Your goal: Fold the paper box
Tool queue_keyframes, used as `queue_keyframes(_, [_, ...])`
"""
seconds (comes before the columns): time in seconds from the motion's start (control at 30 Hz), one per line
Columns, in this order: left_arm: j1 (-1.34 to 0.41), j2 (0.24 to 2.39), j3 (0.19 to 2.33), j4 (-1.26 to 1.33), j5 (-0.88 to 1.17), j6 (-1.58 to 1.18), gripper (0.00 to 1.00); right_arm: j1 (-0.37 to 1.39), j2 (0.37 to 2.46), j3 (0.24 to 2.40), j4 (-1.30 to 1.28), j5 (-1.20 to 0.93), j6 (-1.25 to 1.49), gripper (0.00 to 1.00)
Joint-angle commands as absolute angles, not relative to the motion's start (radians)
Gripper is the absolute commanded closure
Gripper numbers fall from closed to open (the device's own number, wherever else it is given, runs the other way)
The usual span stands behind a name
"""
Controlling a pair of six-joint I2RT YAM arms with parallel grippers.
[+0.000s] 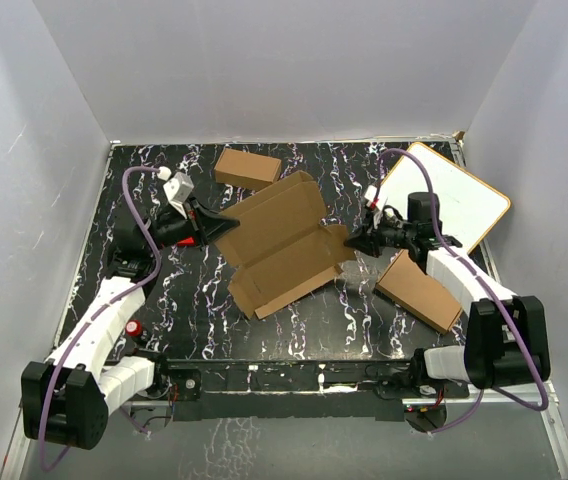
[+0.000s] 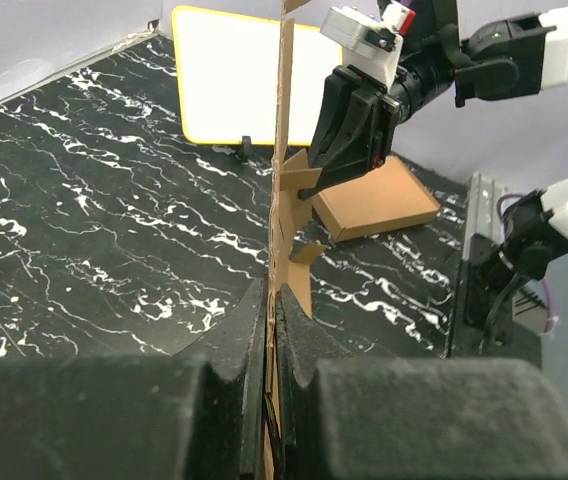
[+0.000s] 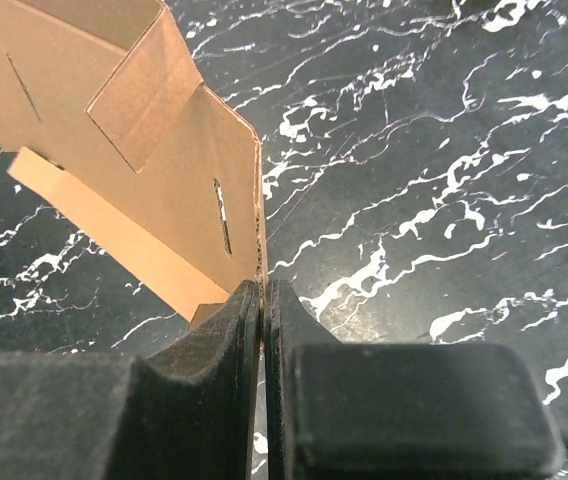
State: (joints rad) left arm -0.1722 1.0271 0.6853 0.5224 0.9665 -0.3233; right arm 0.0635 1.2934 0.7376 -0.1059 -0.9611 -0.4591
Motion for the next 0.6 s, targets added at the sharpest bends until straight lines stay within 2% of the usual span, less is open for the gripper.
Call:
queue_keyframes(0.0, [-0.173, 1.029, 0.666, 0.489, 1.007, -0.179, 1.0, 0.101, 1.332, 0.714, 0.049, -0.867, -0.433, 0.92])
queue_keyframes(0.33, [-0.244, 1.04, 0.695, 0.287, 0.971, -0.053, 1.0, 0.133, 1.371, 0.689, 0.0, -0.88, -0.55, 0.92])
queue_keyframes(0.57, [-0.26, 1.051, 0.654, 0.27, 0.949, -0.168, 1.0, 0.133, 1.369, 0.68, -0.019, -0.913, -0.579, 0.92])
